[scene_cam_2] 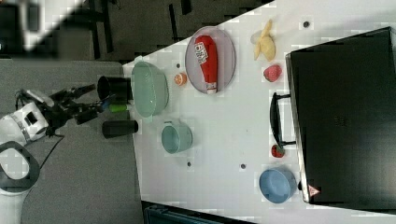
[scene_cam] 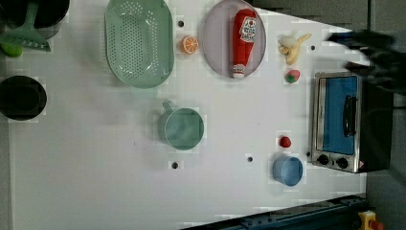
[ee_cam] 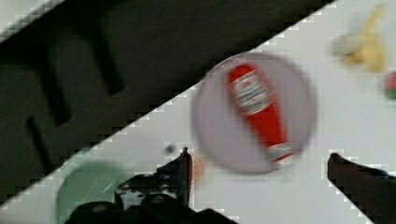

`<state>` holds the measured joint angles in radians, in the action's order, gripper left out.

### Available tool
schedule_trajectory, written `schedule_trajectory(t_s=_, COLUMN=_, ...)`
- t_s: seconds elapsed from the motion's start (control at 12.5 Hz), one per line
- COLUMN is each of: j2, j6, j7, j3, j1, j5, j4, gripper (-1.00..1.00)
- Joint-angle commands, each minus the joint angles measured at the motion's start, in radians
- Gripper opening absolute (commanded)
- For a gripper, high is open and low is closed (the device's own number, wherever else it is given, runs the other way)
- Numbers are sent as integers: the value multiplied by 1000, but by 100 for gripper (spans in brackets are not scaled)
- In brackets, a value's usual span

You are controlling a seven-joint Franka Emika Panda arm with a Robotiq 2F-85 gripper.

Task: Drag mug right to left.

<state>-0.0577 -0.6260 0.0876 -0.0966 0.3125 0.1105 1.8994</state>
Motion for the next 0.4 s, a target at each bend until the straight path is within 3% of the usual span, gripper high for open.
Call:
schedule_trajectory(t_s=0.08, j2=30, j6=151, j7=41, j3=-123, j1=-62, j5=5, j4=10, gripper=100)
schedule_trajectory(t_s=0.4, j2=-10, j6=338, j7=30, j3=-197, j1=-63, j5=-120, j4=-40, gripper=100)
